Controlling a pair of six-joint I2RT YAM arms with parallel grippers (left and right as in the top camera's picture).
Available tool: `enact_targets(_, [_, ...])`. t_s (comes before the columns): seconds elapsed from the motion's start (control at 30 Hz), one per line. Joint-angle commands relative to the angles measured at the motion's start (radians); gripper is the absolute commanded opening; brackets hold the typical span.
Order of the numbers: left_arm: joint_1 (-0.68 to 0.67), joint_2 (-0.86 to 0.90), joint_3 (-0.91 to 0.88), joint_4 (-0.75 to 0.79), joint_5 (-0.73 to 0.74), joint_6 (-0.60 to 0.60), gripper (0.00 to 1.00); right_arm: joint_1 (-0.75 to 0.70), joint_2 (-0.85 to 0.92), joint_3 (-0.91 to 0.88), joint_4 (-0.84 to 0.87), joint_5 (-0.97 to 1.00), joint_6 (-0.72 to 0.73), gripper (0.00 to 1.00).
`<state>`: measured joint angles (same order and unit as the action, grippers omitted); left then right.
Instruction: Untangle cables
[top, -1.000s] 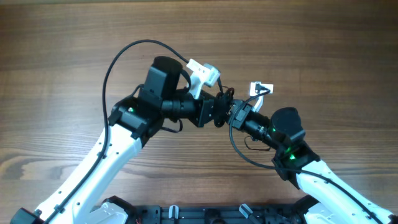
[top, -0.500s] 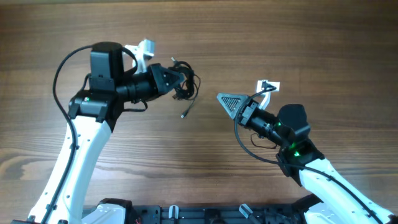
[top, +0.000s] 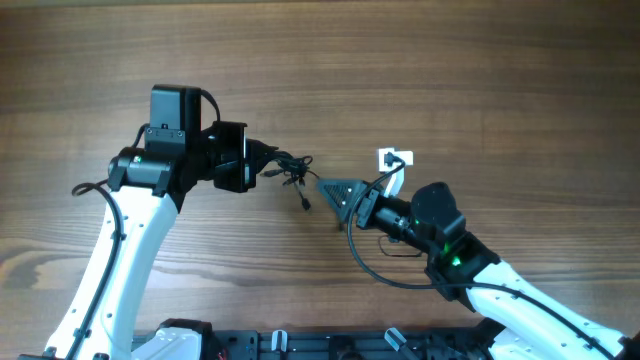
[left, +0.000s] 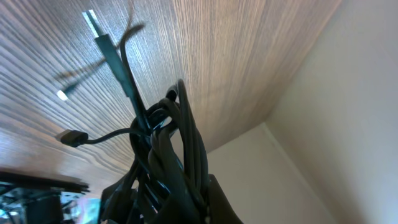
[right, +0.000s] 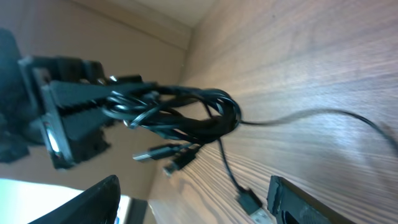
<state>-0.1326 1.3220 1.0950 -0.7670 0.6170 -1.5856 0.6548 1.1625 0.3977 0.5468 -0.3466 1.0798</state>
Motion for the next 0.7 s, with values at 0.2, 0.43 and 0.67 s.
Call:
enact_targets(0.2, [-0.083, -0.016, 0.017, 0.0, -0.036, -0.071, 0.04, 0.049, 0.11, -0.003, 0.029, 0.085, 0.188, 0.77])
enact_targets(0.43, [-0.194, -0.016, 0.017, 0.001, -0.147, -0.068, 0.04, 0.049, 0.145, -0.003, 0.11, 0.099, 0.259, 0.77])
enact_targets(0.67, [-0.23, -0.016, 0.017, 0.027, -0.148, -0.04, 0.04, 0.049, 0.147, -0.003, 0.106, 0.164, 0.338, 0.77])
